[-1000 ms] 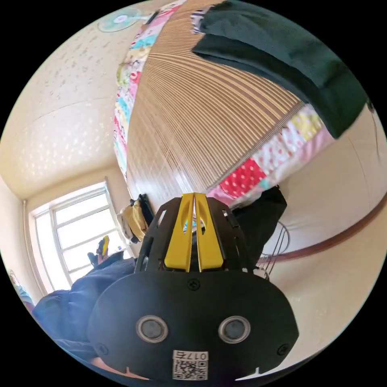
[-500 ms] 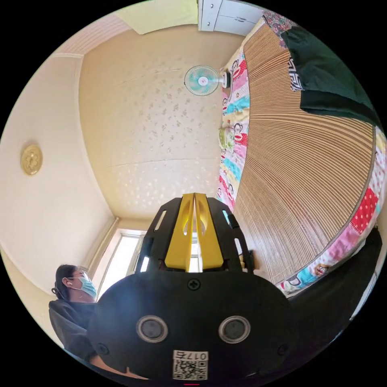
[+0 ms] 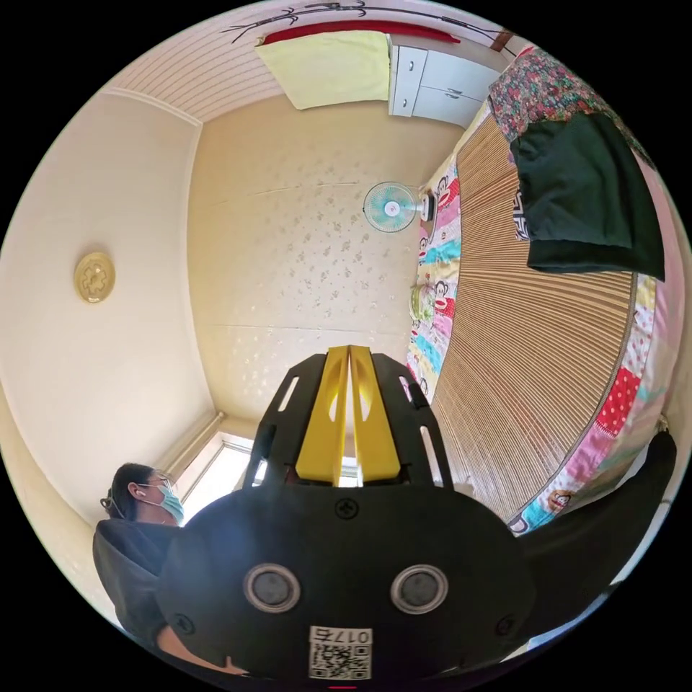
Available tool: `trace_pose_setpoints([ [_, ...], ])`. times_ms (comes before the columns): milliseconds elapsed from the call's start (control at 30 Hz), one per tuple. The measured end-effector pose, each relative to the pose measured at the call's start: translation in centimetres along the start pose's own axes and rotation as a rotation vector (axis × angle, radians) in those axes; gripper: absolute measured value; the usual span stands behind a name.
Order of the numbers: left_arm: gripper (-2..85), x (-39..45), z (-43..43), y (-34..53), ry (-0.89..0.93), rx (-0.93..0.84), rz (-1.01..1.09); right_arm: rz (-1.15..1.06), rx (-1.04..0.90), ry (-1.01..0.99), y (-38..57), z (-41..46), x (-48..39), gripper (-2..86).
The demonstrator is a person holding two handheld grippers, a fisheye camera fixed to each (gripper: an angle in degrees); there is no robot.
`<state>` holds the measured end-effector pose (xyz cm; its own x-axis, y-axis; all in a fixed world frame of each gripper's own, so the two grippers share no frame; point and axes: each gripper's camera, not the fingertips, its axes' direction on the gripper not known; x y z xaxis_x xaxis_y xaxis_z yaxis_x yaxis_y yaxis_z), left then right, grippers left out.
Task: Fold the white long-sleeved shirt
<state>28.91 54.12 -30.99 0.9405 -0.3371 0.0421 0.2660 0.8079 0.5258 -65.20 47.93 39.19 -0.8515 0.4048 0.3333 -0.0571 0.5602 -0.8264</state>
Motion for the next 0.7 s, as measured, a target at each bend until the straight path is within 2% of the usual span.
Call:
trace_pose_setpoints([
  [100, 2.9, 4.6, -2.6, -1.3, 0.252, 0.097, 0.200, -0.031, -0.047, -0.021, -0.1, -0.1, -0.2, 0.2],
  [133, 2.8, 5.9, -2.7, -1.4, 0.304, 0.099, 0.252, -0.043, -0.067, -0.040, -0.2, 0.1, -0.3, 0.2],
  [200, 2.4, 11.3, -1.4, -1.6, 0.555, 0.052, 0.476, -0.064, -0.107, -0.085, -0.3, 0.9, -0.6, 0.2],
  [233, 2.2, 12.7, -0.9, -1.4, 0.623, 0.045, 0.529, -0.086, -0.145, -0.112, -0.3, 1.6, -1.0, 0.3],
  [300, 1.7, 17.8, 1.3, -0.5, 0.966, 0.075, 0.704, -0.137, -0.225, -0.131, -0.1, 3.0, -2.2, 0.4],
  [333, 1.6, 18.9, 2.0, -0.2, 1.061, 0.089, 0.733, -0.178, -0.289, -0.131, 0.2, 4.1, -3.2, 0.5],
  [400, 1.4, 22.5, 5.2, 1.0, 1.385, 0.144, 0.776, -0.261, -0.399, -0.125, 1.0, 5.8, -5.2, 0.8],
  [467, 1.2, 25.4, 8.3, 2.2, 1.552, 0.133, 0.765, -0.408, -0.564, -0.092, 2.7, 8.2, -8.7, 1.3],
  [533, 1.2, 28.5, 11.4, 4.0, 1.647, 0.062, 0.766, -0.520, -0.654, -0.085, 4.5, 9.7, -11.5, 2.1],
  [633, 1.2, 33.2, 16.0, 8.1, 1.733, -0.085, 0.783, -0.644, -0.729, -0.180, 7.2, 11.4, -16.1, 6.0],
  [700, 1.2, 36.0, 20.4, 12.0, 1.839, -0.190, 0.690, -0.715, -0.733, -0.211, 8.8, 12.0, -18.8, 9.1],
])
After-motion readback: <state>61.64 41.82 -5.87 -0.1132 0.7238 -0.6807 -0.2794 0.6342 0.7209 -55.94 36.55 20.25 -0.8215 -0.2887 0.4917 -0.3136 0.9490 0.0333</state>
